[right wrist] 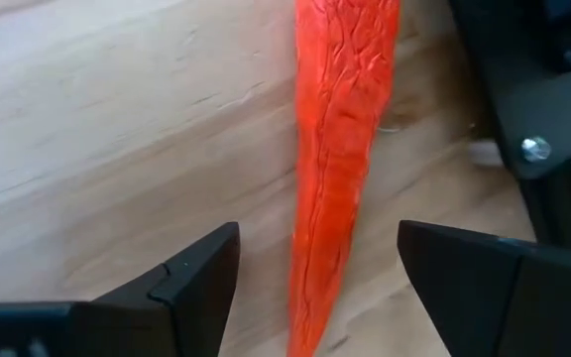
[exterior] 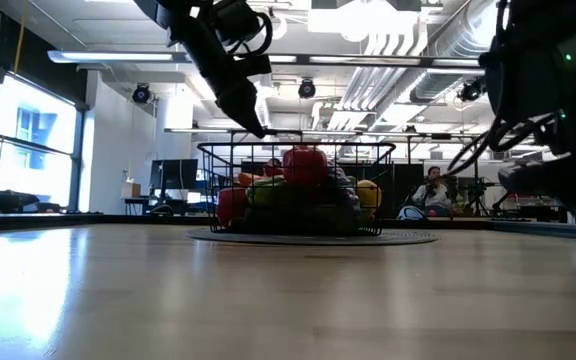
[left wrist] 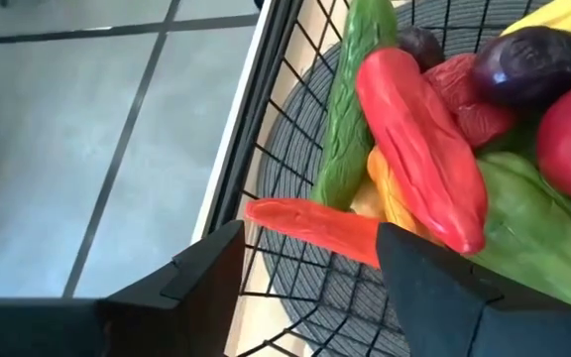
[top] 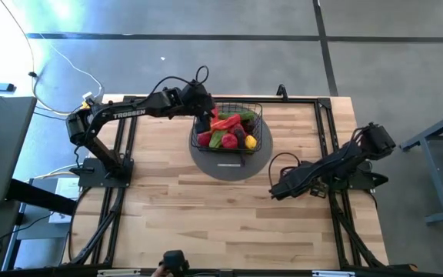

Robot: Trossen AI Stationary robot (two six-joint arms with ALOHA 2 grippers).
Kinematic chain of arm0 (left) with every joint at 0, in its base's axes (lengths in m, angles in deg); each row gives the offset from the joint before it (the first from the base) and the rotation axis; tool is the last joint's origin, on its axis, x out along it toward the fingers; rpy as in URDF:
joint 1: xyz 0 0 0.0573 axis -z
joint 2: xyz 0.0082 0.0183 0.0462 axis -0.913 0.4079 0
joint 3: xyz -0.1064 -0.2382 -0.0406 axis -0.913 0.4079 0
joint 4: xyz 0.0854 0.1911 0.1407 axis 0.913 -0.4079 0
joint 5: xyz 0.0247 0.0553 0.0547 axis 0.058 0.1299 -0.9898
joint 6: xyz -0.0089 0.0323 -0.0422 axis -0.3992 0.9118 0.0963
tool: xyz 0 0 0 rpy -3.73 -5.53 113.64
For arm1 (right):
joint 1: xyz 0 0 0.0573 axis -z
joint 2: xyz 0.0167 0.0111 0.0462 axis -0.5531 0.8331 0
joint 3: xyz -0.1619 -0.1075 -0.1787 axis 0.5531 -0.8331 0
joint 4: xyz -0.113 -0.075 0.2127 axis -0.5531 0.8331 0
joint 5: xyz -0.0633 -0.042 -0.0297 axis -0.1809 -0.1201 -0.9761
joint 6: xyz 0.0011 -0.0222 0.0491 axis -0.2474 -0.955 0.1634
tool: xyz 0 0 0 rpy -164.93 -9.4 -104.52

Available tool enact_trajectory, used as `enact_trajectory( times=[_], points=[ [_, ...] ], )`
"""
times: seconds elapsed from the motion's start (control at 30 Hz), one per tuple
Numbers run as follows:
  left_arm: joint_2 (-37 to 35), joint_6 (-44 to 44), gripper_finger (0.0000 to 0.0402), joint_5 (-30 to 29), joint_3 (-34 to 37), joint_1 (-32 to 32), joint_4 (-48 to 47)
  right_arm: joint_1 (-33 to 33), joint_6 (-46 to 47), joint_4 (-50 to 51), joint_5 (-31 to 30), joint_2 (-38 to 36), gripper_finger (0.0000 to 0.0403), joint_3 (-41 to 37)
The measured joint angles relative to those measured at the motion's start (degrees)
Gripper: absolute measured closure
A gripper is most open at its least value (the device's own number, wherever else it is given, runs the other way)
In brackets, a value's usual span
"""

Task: Build produce basket
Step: Put the bottom carrot into the wire basket

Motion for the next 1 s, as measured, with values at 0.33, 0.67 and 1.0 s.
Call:
enact_trajectory(
  times=[0.33,0.67,1.0],
  points=[
    [0.0,1.37,0.0186,-0.86,0.0,0.02,-0.01,2.36,-0.64,-7.75,-0.69,-3.82,0.0157,-6.84],
    [0.0,1.39,0.0189,-3.01,-5.23,0.04,-4.09,2.57,-0.91,-8.55,-2.07,-3.78,0.0251,-7.24],
    [-0.02,1.39,0.019,-3.21,-10.64,-0.35,-3.2,2.62,-1.37,-9.44,-3.38,-3.64,0.0332,-7.24]
  ],
)
